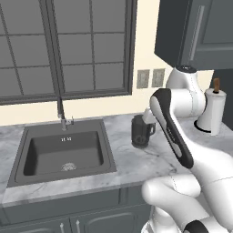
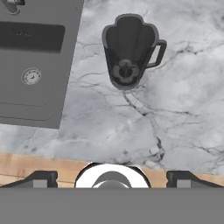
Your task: Turn on the sink faucet and place the jug under the water for a few seconds to fill it up.
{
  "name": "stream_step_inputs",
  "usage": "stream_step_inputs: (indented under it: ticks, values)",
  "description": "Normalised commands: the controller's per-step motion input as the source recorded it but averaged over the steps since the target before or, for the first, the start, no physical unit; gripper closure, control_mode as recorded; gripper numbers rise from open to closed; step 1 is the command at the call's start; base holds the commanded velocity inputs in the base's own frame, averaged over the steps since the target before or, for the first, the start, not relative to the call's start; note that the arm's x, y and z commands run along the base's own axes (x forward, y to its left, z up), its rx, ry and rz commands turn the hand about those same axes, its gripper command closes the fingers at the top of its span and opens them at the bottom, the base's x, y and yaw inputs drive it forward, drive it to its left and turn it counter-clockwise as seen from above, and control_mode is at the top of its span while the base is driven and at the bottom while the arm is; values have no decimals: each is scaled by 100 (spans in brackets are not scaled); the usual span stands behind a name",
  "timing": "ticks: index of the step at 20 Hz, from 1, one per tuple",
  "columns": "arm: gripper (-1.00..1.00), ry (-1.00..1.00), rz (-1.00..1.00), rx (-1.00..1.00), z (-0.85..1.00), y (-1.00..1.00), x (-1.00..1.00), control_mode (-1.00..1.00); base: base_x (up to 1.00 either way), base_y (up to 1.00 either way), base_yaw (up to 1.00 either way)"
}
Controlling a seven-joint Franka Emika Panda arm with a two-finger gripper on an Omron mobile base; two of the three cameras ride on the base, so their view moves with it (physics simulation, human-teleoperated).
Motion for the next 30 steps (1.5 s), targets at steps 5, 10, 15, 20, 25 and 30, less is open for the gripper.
stream_step_inputs:
  ticks: [5,10,15,20,25,30]
  values:
    - [-100,0,0,0,0,0,0,100,-38,0,0]
    - [-100,0,0,0,0,0,0,100,-67,1,0]
    - [-100,0,0,0,0,0,0,100,-58,24,0]
    - [-100,0,0,0,0,0,0,100,-16,71,0]
    - [-100,0,0,0,0,0,0,100,0,96,0]
    - [-100,0,0,0,0,0,0,100,18,69,0]
